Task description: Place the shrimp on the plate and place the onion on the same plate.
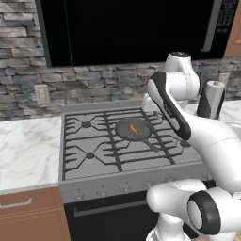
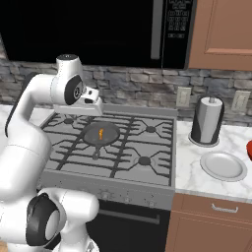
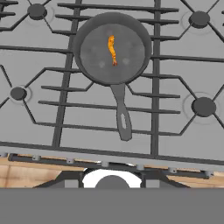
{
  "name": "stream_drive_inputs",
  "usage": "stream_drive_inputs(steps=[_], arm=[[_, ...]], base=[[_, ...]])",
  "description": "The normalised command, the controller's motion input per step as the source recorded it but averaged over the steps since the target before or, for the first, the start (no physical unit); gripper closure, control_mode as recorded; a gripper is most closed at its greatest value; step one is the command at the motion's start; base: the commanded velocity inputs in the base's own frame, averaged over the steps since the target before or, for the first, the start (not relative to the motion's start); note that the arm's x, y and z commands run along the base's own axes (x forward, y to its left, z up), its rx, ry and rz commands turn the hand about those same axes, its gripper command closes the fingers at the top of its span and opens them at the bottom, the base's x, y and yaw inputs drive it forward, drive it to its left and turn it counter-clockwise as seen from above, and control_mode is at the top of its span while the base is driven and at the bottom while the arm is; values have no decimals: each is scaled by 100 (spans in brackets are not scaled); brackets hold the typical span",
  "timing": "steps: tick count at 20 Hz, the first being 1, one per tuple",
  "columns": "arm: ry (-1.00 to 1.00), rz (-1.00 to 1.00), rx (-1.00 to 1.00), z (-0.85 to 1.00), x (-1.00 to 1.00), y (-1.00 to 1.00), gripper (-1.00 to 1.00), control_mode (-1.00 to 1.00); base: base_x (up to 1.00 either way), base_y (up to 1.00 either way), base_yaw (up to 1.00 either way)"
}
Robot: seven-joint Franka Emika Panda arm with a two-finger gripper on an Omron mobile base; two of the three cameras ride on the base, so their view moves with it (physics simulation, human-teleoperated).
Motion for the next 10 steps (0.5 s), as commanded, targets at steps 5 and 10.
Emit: stream_drive_inputs(steps=[5,10], arm=[[0,0,0,-12,6,0,-100,-100],[0,0,0,-38,42,0,-100,-100]], base=[[0,0,0],[0,0,0]])
